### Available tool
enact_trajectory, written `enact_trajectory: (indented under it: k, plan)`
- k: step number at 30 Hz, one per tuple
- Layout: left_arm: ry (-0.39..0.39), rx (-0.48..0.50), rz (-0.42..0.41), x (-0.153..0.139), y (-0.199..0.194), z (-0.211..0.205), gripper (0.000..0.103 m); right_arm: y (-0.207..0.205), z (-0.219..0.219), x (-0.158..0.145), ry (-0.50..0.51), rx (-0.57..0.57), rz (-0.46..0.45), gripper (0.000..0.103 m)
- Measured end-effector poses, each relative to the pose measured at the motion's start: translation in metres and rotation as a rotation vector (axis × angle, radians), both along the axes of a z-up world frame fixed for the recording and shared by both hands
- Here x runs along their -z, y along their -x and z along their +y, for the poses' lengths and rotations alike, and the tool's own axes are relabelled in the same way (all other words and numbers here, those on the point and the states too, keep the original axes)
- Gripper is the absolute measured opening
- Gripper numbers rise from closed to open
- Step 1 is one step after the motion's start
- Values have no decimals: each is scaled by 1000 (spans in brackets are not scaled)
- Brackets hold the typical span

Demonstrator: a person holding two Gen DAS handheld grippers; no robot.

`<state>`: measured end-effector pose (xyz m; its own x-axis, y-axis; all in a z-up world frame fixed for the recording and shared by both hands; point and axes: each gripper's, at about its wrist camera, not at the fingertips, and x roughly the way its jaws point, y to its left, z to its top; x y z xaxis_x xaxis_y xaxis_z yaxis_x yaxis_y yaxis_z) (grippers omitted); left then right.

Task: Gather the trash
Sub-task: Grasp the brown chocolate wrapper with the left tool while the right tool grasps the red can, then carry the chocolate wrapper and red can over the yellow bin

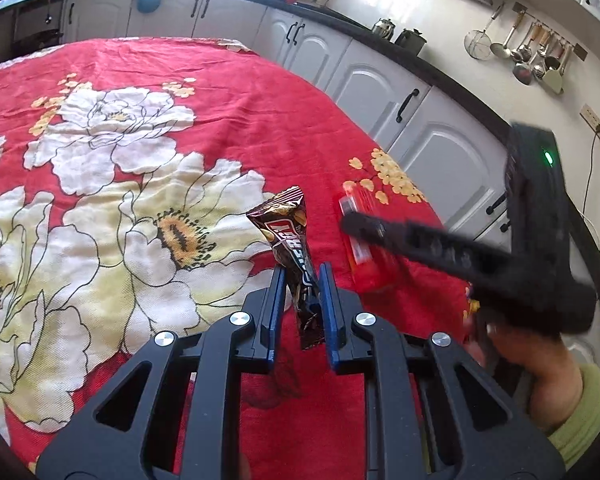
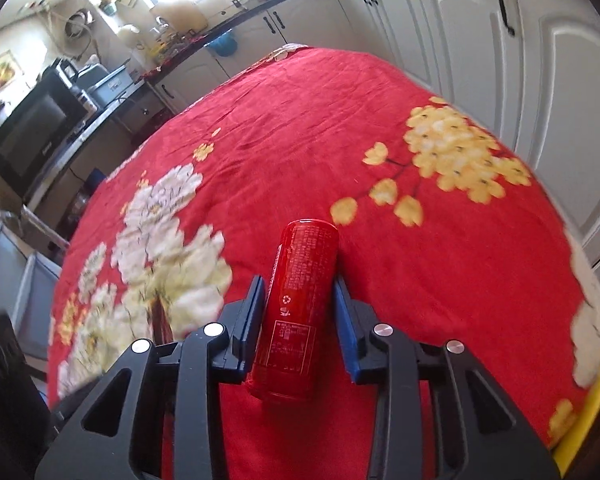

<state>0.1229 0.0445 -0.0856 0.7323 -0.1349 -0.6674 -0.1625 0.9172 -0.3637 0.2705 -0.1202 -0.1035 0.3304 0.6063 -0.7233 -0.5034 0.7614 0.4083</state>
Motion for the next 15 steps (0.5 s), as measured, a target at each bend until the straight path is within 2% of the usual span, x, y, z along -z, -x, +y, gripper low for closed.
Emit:
enact_trajectory:
  k: [8, 15]
  plan:
    - [-38, 25, -31, -10, 3, -12, 12, 27, -41, -1, 3, 62, -60, 32]
    - [-76, 68, -75, -25, 5, -31, 12, 45, -81, -21, -57, 114, -99, 31]
